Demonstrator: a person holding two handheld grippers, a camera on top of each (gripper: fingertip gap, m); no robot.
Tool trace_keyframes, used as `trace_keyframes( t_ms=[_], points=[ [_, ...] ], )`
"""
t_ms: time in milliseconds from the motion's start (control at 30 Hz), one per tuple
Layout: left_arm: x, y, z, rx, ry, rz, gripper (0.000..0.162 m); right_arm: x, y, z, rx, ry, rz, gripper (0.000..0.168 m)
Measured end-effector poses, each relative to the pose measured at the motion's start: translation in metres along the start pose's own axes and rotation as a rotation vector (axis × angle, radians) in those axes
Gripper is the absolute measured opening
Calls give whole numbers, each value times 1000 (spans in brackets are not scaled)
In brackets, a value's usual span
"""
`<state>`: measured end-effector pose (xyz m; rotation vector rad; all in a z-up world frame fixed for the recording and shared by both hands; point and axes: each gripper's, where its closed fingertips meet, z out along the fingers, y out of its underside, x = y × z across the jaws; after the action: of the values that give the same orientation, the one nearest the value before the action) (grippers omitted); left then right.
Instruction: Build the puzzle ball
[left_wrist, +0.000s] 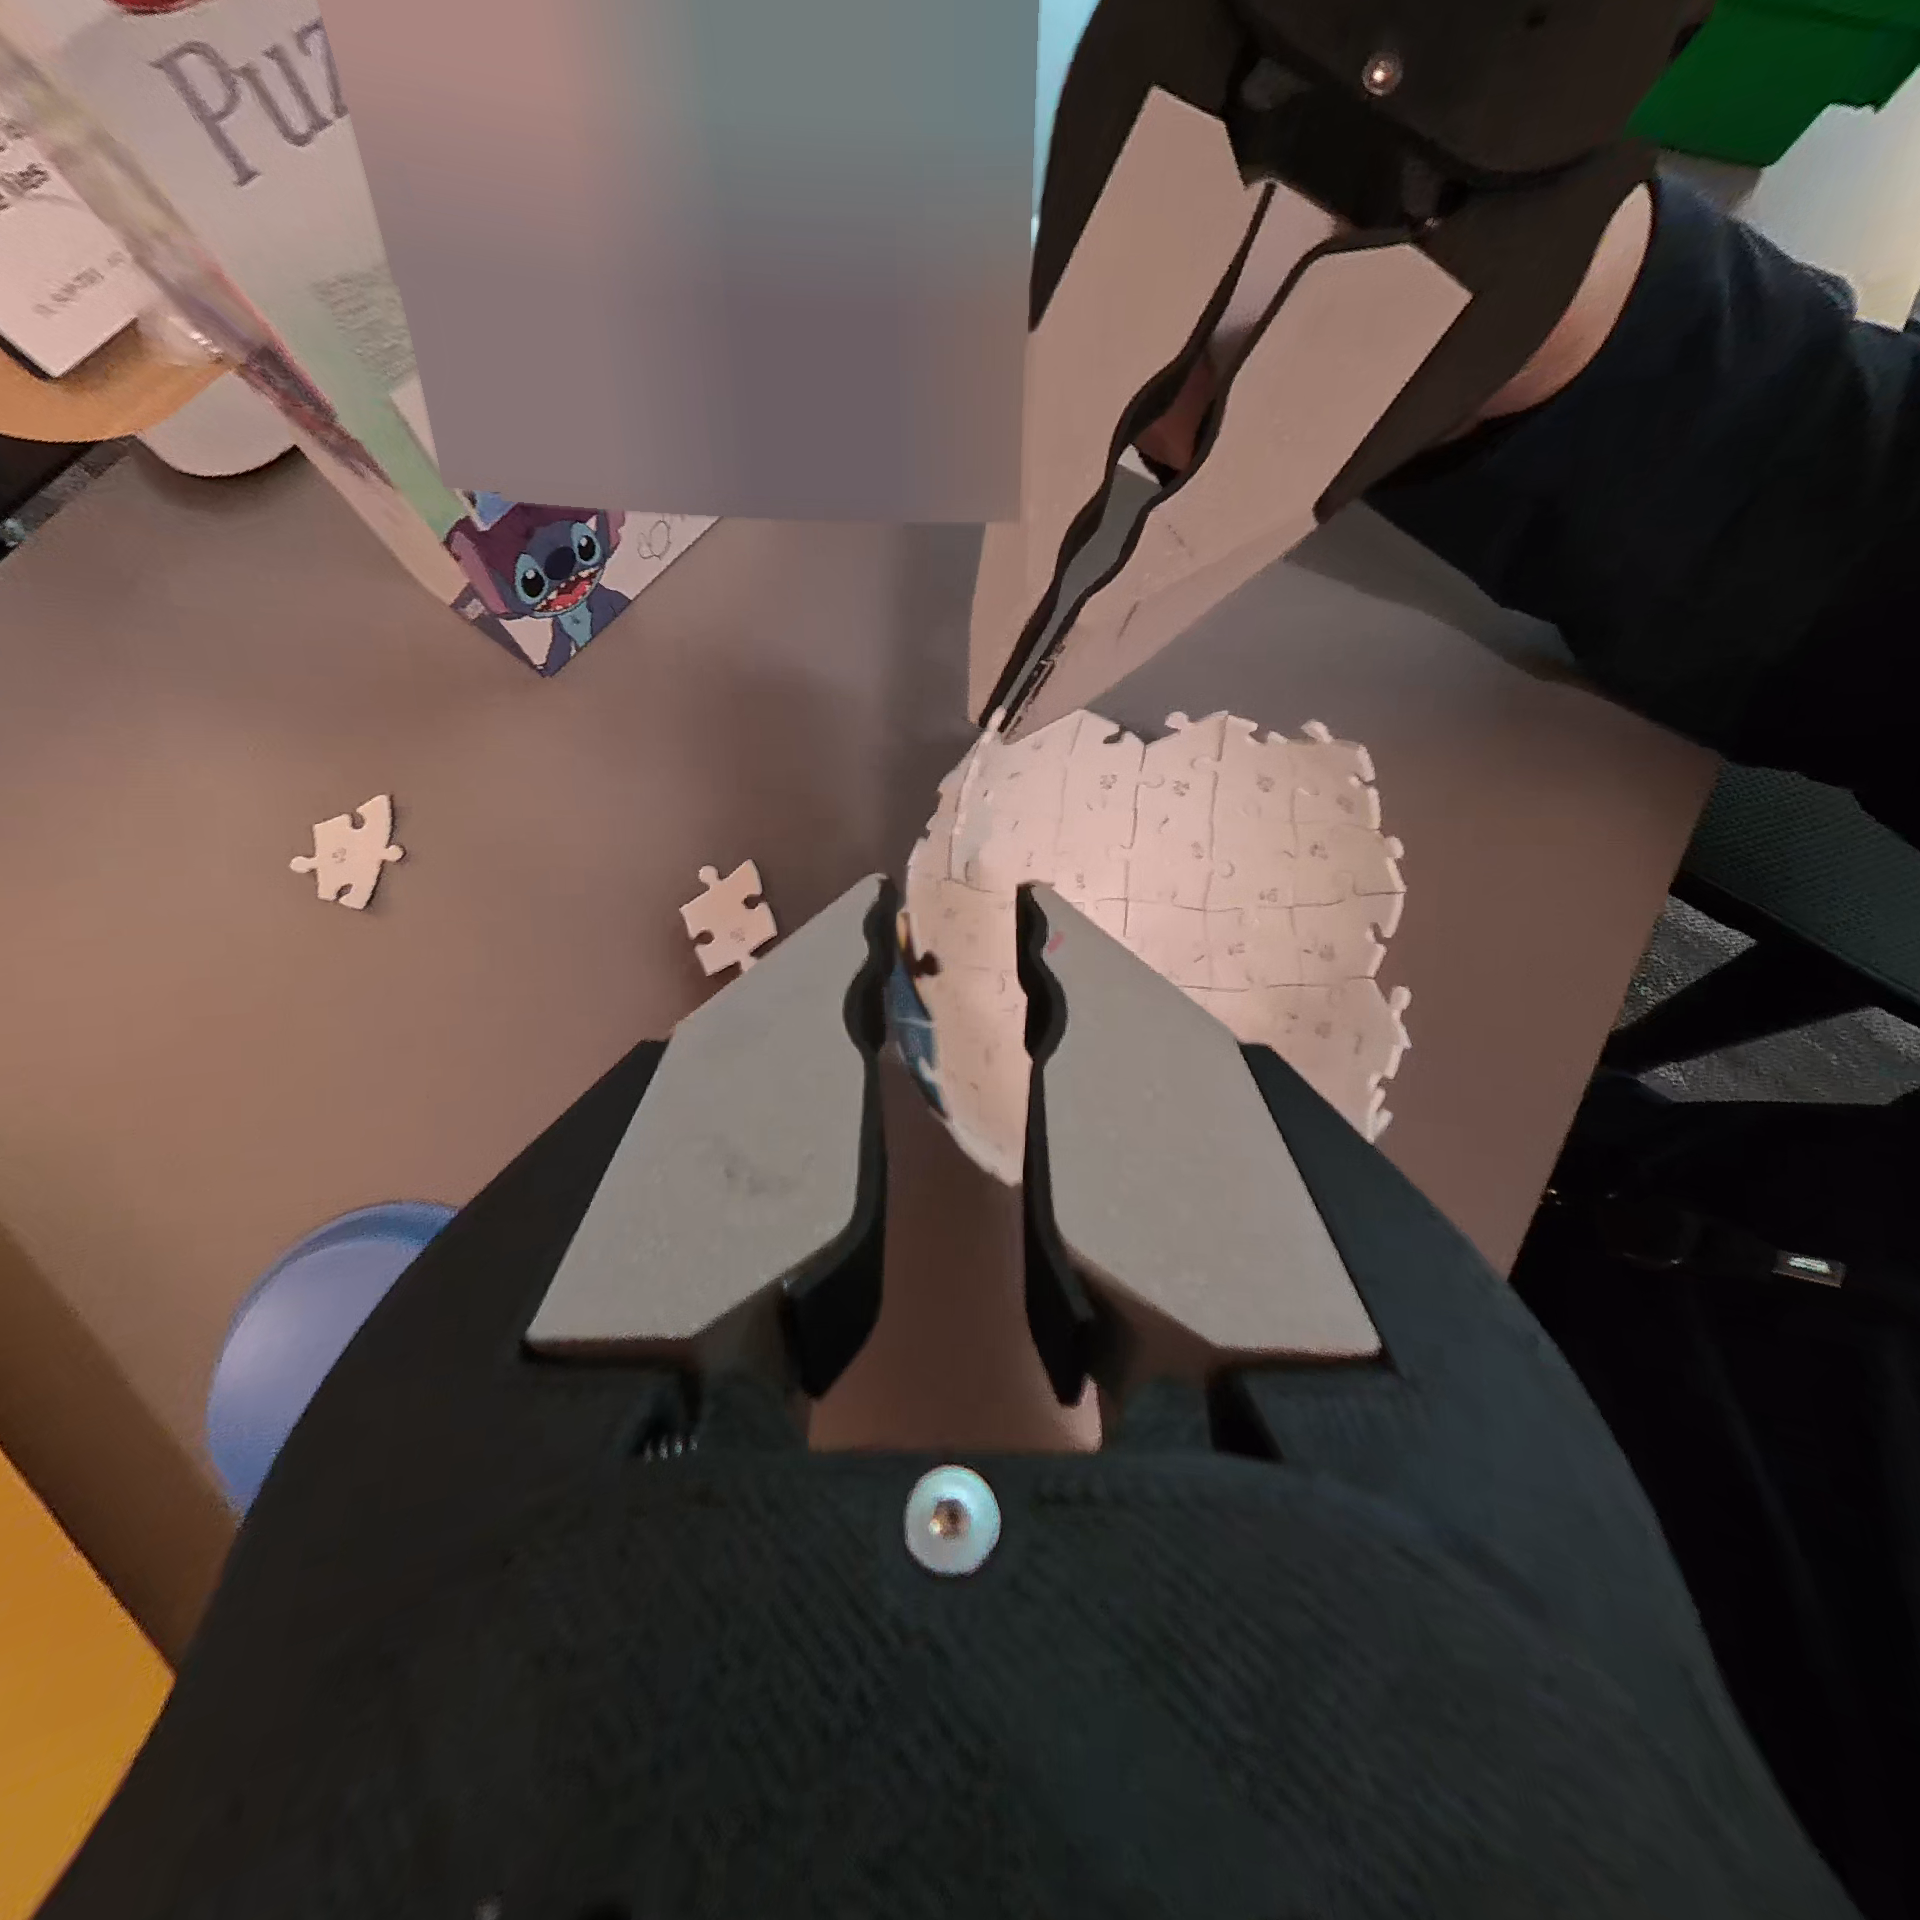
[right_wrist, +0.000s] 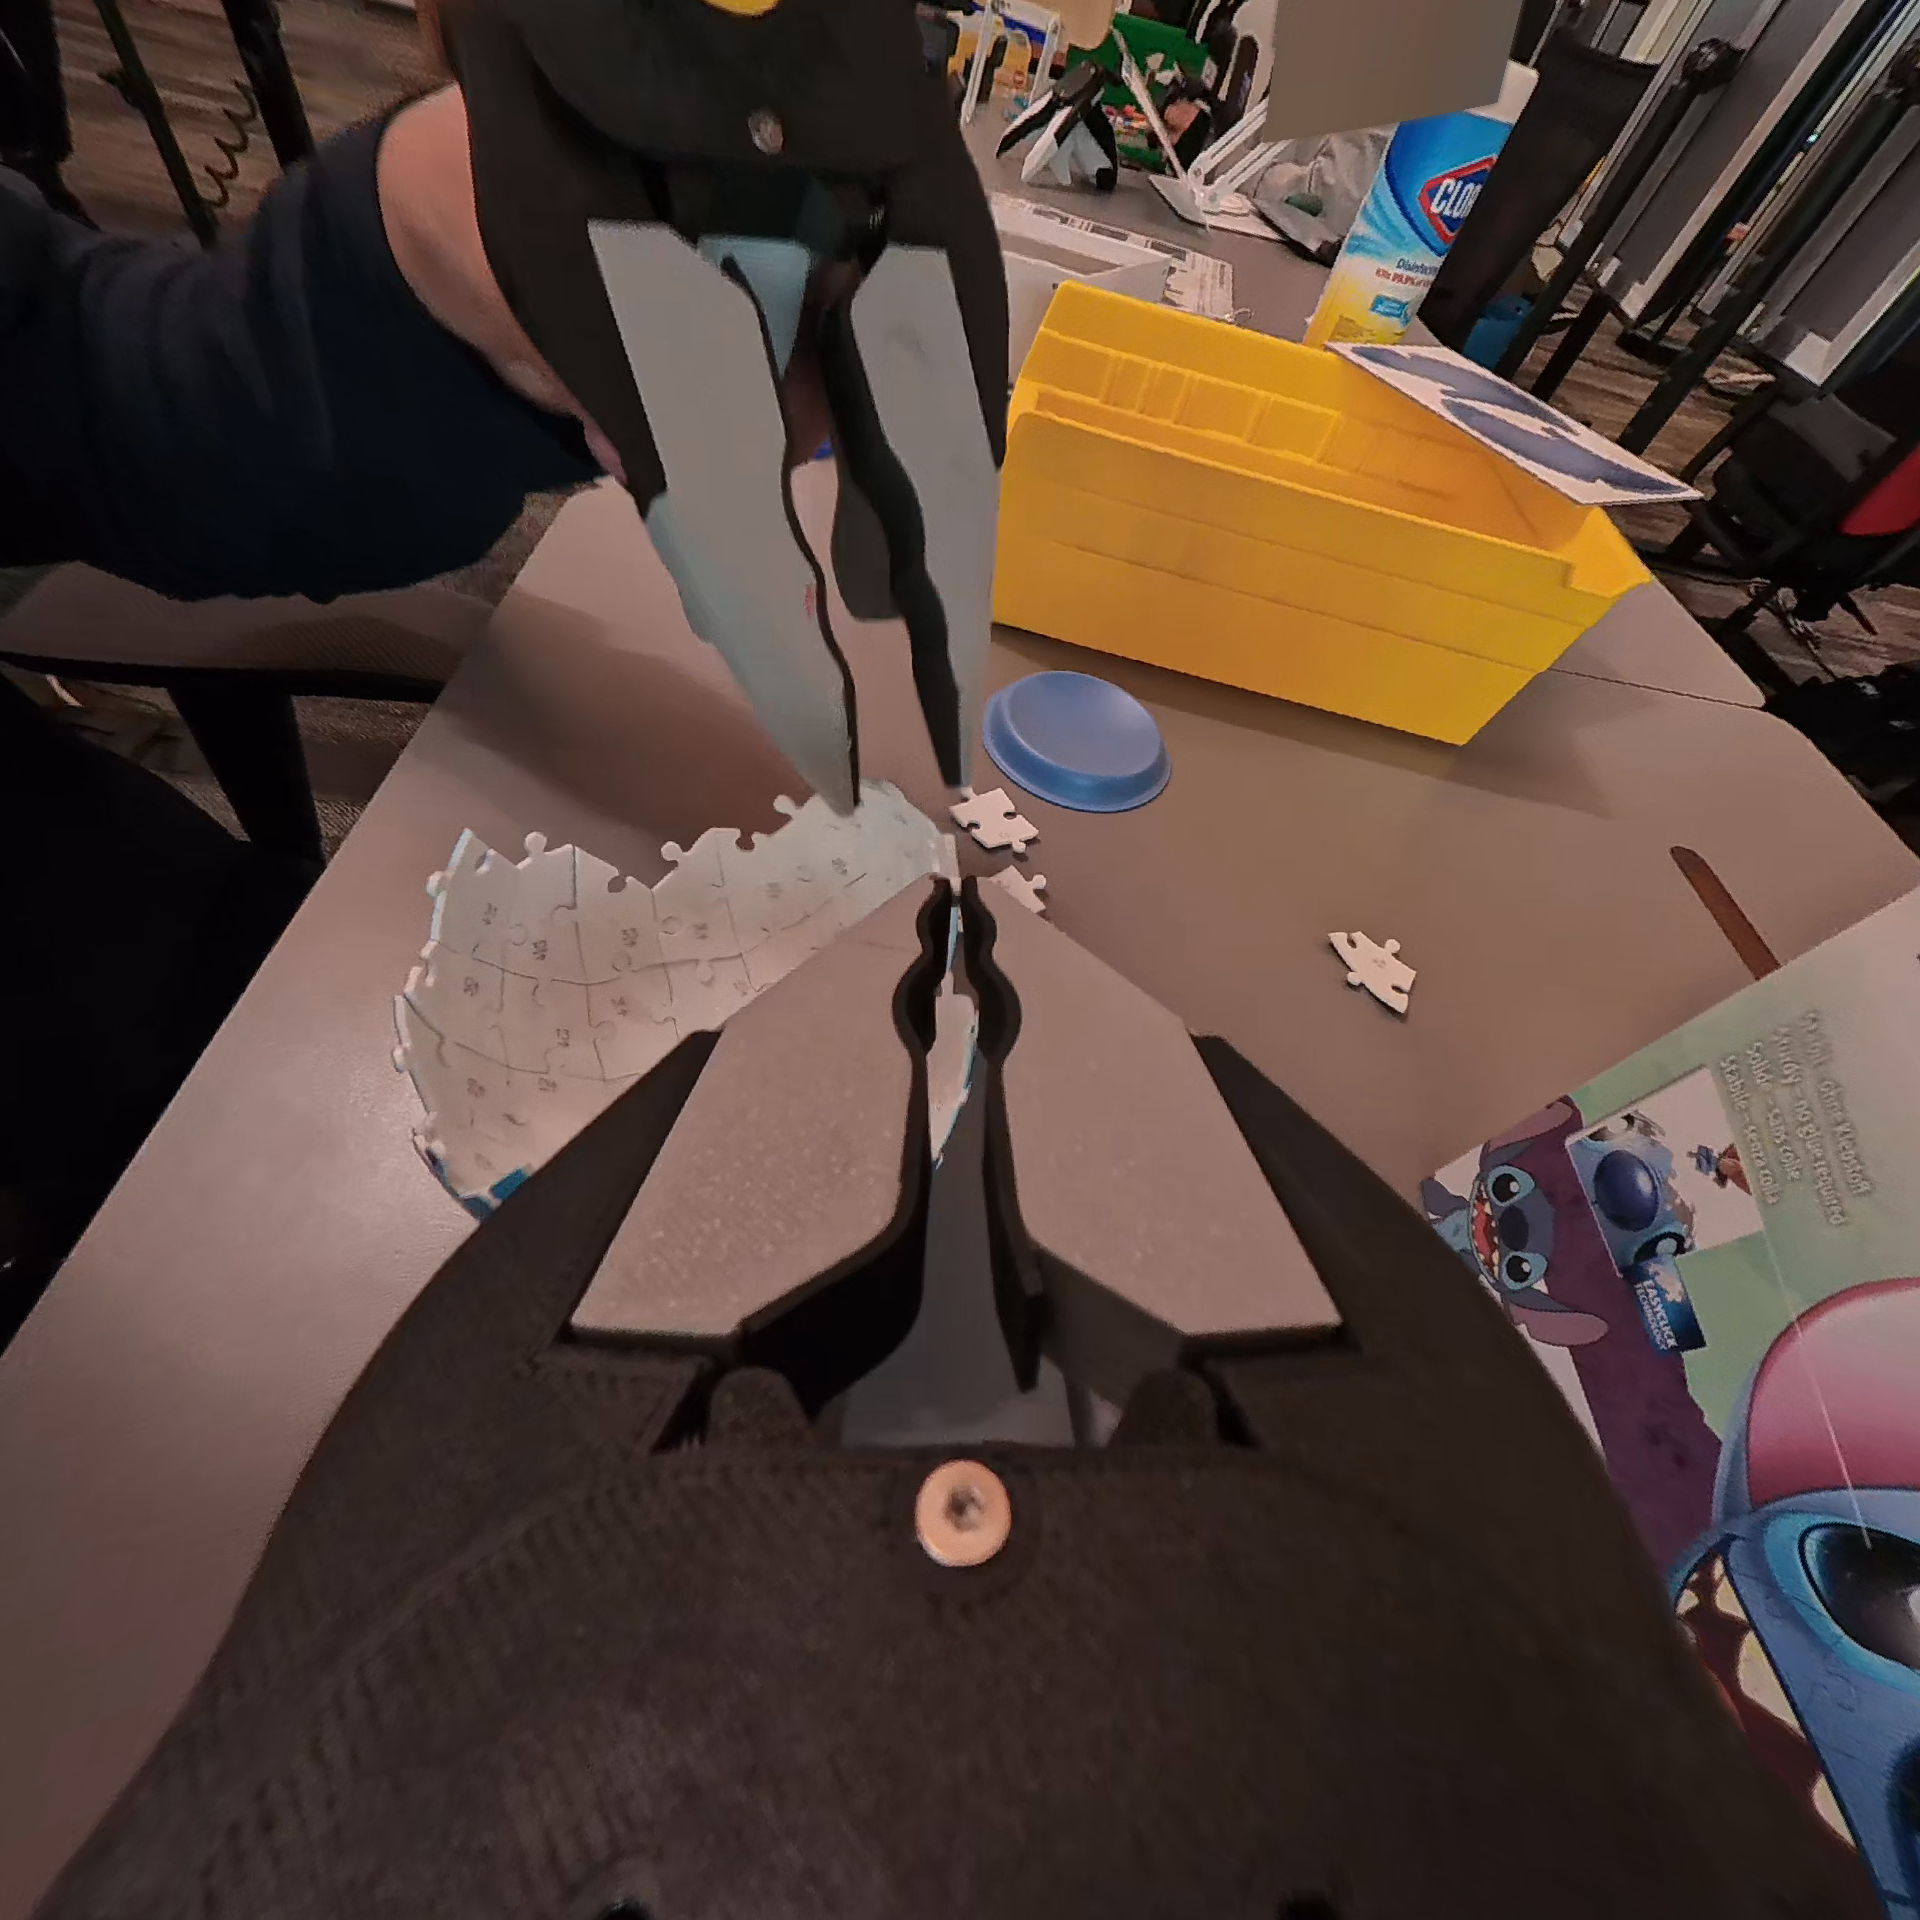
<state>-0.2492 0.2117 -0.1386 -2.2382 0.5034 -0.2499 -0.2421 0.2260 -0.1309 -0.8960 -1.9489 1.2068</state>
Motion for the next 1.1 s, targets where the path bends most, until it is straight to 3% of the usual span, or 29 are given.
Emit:
trace_keyframes(
  t_ms=[533, 1100],
  points=[
    [-14, 16, -14, 27, 16, -81, 26, -5, 18, 22, -89, -6, -93, 0],
    [-1, 31, 14, -86, 84, -33, 33, -7, 27, 32, -146, 3, -159, 0]
  ],
)
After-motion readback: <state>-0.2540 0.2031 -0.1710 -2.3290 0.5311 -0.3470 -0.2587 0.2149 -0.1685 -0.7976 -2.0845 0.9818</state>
